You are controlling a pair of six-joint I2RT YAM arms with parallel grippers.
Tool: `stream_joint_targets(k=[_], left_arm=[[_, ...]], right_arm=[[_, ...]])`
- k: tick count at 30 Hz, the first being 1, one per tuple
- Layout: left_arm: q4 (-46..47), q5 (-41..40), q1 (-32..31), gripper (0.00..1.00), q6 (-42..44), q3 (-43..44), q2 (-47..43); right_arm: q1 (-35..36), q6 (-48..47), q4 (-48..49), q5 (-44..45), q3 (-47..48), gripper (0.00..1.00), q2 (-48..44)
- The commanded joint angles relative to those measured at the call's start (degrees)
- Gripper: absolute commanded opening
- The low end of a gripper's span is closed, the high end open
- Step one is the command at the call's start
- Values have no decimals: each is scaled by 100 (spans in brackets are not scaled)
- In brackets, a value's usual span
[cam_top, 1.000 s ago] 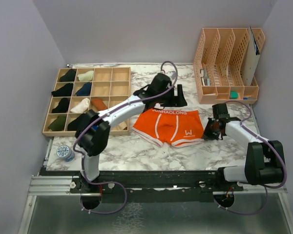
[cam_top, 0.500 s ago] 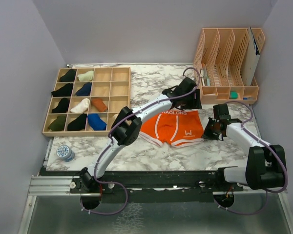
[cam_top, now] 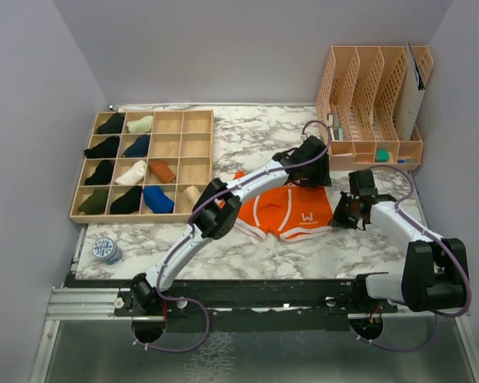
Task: Roll the underwear
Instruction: Fold the underwear at the center of the board.
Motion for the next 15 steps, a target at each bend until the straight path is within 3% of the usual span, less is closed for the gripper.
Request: stream_joint_targets(k=[1, 15], left_arm=[[-138, -204, -46, 56, -2, 347, 262], [-1004, -734, -173, 50, 765, 466, 820]], right_arm=[[35, -106, 47, -166, -66, 0, -75], [33, -181, 97, -316, -117, 0, -153]])
